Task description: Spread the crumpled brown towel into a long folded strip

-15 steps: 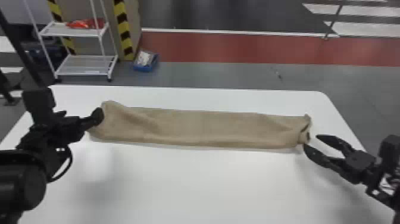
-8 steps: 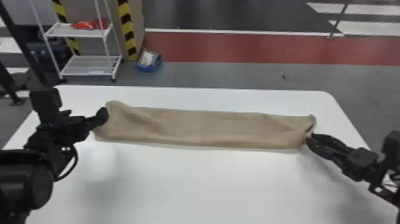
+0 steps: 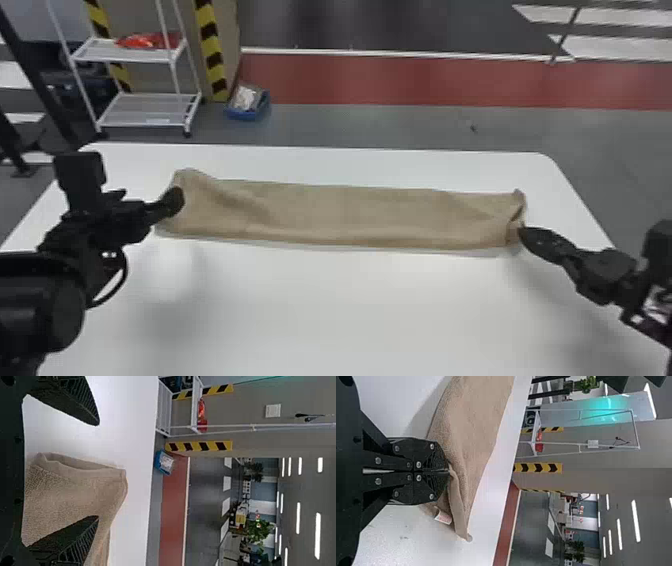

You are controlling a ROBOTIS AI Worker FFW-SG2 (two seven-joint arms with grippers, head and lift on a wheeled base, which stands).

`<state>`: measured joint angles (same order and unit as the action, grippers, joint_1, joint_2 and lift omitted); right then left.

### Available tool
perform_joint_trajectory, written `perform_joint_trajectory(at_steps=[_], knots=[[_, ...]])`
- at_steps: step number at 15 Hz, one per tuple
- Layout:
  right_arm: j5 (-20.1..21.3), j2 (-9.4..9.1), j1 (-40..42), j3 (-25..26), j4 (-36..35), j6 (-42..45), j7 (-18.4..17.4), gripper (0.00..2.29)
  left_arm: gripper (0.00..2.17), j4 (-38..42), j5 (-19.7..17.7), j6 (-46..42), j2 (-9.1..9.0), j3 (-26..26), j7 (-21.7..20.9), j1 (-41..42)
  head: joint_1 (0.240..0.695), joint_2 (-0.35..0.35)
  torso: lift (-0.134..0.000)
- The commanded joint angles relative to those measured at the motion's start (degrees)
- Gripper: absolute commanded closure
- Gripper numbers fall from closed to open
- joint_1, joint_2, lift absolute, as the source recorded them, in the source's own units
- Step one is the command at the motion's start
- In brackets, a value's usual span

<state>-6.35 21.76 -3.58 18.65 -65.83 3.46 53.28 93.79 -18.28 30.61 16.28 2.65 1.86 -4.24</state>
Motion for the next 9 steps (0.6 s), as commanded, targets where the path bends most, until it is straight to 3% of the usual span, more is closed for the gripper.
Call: perform_joint_trajectory(at_steps=[1, 6, 9], knots=[[-0.2, 0.04, 0.2, 0.2, -0.1, -0.3, 0.5, 1.18, 0.19, 0.1, 0.8, 7.1, -0.02, 0.0, -0.7, -0.4, 0.695, -0.06, -0.124], [-0.2, 0.04, 0.6, 1.0, -0.1, -0.4, 0.7, 1.18, 0.52, 1.9, -0.3, 13.6, 0.24, 1.7, -2.1, 1.2, 0.695, -0.071, -0.124], [-0.2, 0.04, 0.6, 1.0, -0.1, -0.6, 0.8, 1.18, 0.52, 3.5, -0.4, 11.4, 0.16, 2.7, -1.7, 2.4, 0.695, -0.068, -0.124]])
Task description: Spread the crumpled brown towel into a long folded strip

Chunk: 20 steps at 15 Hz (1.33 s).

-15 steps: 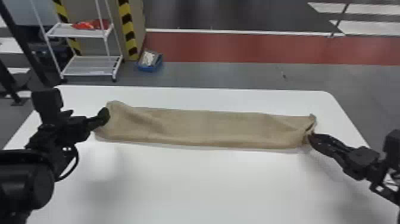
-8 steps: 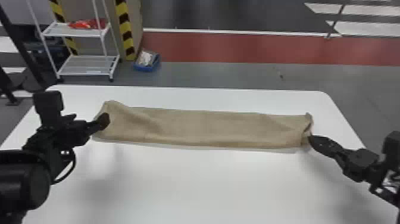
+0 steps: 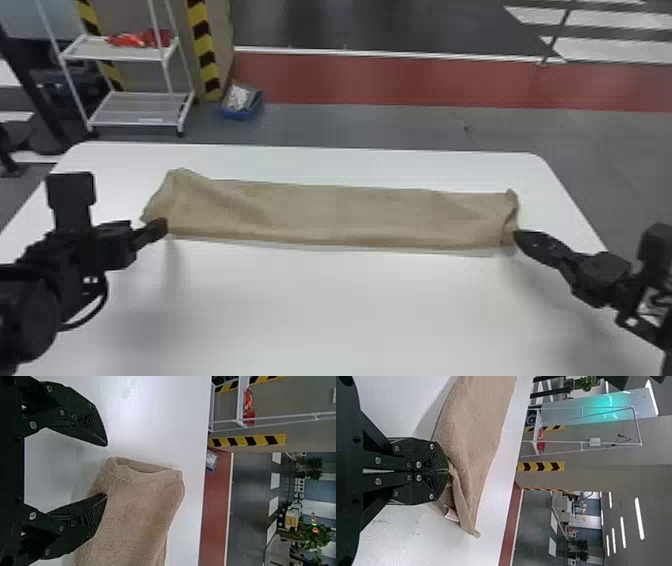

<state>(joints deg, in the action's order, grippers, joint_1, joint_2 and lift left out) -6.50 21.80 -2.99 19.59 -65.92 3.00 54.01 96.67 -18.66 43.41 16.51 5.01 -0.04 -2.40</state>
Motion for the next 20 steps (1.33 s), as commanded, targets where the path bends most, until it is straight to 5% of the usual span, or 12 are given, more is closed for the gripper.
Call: perform_joint_trajectory(at_steps=[1, 5, 8, 9, 20], knots=[[0.0, 0.0, 0.0, 0.0, 0.0, -0.1, 0.0, 1.18, 0.52, 0.6, -0.1, -2.0, -0.16, 0.3, 0.5, 0.6, 0.695, -0.066, -0.124], [0.0, 0.26, 0.2, 0.4, 0.0, 0.0, 0.5, 1.18, 0.52, -0.1, -0.1, -3.2, -0.42, -0.4, 0.4, -0.1, 0.695, -0.062, -0.124], [0.0, 0.35, 0.2, 0.5, 0.0, 0.0, 0.7, 1.18, 1.53, 0.0, -0.1, 1.0, -0.42, -0.5, 0.7, -0.5, 0.695, -0.071, -0.124], [-0.2, 0.35, 0.2, 0.7, 0.0, 0.4, 0.7, 1.24, 1.66, 0.2, -0.1, 1.2, -0.42, -0.4, 0.7, -0.4, 0.695, -0.072, -0.124], [-1.1, 2.29, 1.1, 3.8, 0.0, 0.7, 2.2, 1.3, 1.67, 2.8, -0.1, 1.2, -0.34, 0.8, 0.7, 1.2, 0.695, -0.095, -0.124]])
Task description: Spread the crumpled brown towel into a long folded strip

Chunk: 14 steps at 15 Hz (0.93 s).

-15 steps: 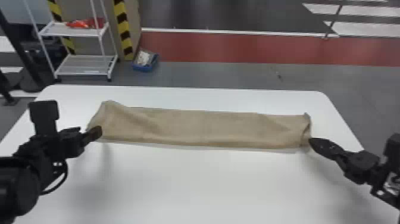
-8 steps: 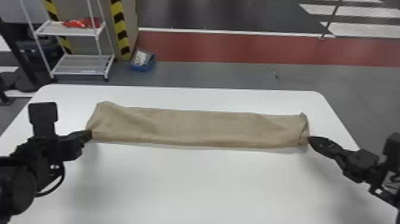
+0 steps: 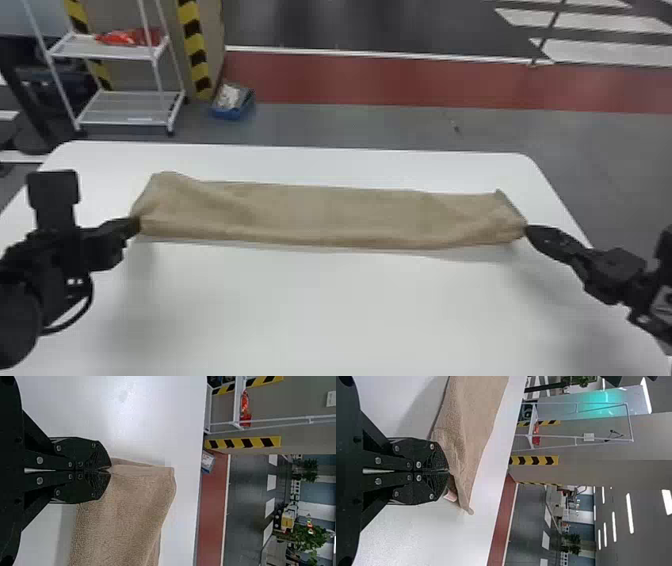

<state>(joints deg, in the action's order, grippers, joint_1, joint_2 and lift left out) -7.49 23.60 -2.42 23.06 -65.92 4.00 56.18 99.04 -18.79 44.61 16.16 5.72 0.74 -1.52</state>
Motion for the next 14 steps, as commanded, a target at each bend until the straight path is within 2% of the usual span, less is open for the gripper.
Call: perform_joint_trajectory(at_steps=[1, 10, 14], knots=[[0.2, 0.66, 0.7, 0.9, 0.0, -0.3, 0.1, 1.3, 1.67, 0.9, 0.0, 0.0, 0.1, 0.2, 0.0, 0.6, 0.695, -0.096, -0.124], [1.1, 0.84, 1.5, 0.3, 1.0, -0.1, 0.2, 1.3, 1.66, 4.5, 0.1, 2.1, 0.1, 1.7, 0.3, 3.9, 0.695, -0.11, -0.124], [0.7, 0.05, 1.0, -1.9, 0.2, -0.4, 0.2, 1.3, 1.67, 8.0, 0.0, 3.0, 0.18, 4.6, 0.2, 7.1, 0.695, -0.095, -0.124]])
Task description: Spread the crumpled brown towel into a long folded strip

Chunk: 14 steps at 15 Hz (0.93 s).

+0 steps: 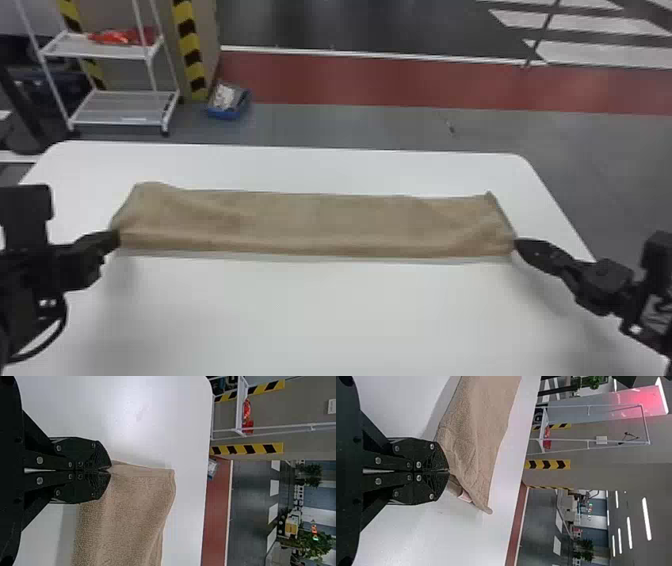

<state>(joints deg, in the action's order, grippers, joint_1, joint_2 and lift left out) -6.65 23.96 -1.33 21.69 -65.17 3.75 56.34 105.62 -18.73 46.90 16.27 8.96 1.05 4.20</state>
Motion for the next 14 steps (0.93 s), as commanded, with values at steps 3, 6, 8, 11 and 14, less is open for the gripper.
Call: perform_joint_trajectory(at_steps=[3, 6, 8, 11, 14], knots=[[-0.7, -0.94, 1.0, -0.5, -2.9, -0.9, 0.7, 1.3, 1.67, 4.3, -0.8, 0.9, 0.07, 3.7, 0.0, 4.3, 0.695, -0.059, -0.124], [-1.8, -1.55, 4.5, 0.8, -7.2, -1.8, 0.8, 1.3, 1.66, 6.6, -1.0, 1.4, 0.07, 4.7, 0.0, 5.8, 0.695, -0.036, -0.124], [-2.5, -1.38, 6.4, 2.1, -9.1, -2.1, 1.2, 1.3, 1.67, 7.9, -1.2, 1.8, 0.07, 5.5, 0.0, 6.6, 0.695, -0.027, -0.124], [-2.7, -1.02, 7.7, 3.6, -9.1, -2.3, 1.7, 1.3, 1.66, 8.3, -1.0, 2.6, -0.37, 4.8, 0.0, 7.1, 0.695, -0.038, -0.124], [-2.0, -1.11, 7.2, 3.4, -7.8, -2.1, 1.6, 1.27, 1.65, 8.1, -0.8, 2.5, -0.81, 4.4, 0.2, 7.1, 0.695, -0.058, -0.124]])
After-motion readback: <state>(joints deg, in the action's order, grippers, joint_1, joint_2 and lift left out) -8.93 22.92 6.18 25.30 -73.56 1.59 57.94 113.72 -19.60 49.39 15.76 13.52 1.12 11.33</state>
